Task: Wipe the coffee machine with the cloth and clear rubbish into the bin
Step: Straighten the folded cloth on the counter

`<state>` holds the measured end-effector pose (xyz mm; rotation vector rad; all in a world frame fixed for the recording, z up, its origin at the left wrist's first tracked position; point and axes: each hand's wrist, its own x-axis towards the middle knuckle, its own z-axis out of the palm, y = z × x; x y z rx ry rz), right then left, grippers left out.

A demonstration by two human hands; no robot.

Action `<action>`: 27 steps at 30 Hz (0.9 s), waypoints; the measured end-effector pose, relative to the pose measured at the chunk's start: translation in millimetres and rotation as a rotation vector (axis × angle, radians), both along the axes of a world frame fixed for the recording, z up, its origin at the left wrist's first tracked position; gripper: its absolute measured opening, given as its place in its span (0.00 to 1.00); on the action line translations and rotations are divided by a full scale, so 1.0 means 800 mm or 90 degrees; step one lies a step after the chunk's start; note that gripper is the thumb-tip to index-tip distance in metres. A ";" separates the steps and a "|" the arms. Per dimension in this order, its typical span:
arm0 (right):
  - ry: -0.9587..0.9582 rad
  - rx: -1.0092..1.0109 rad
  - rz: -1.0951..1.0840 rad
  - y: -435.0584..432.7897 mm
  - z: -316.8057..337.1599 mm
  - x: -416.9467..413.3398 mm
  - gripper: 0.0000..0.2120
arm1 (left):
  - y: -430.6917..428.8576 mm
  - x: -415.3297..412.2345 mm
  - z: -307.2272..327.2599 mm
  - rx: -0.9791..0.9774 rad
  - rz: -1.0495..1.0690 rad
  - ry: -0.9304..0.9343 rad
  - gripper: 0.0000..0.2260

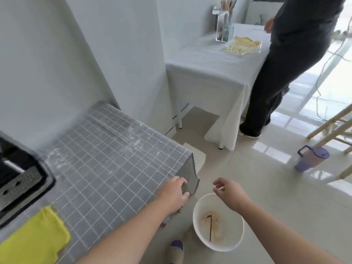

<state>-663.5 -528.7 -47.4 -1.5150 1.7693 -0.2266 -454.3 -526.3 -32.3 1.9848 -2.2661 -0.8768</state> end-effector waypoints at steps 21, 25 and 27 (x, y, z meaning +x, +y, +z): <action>-0.011 -0.136 0.640 0.064 0.081 0.465 0.10 | 0.271 0.415 0.063 -0.082 0.614 -0.058 0.20; 0.053 -0.159 0.695 0.074 0.076 0.528 0.14 | 0.287 0.473 0.054 -0.061 0.598 -0.060 0.21; 0.091 -0.172 0.706 0.074 0.072 0.553 0.16 | 0.287 0.498 0.051 -0.054 0.585 -0.054 0.21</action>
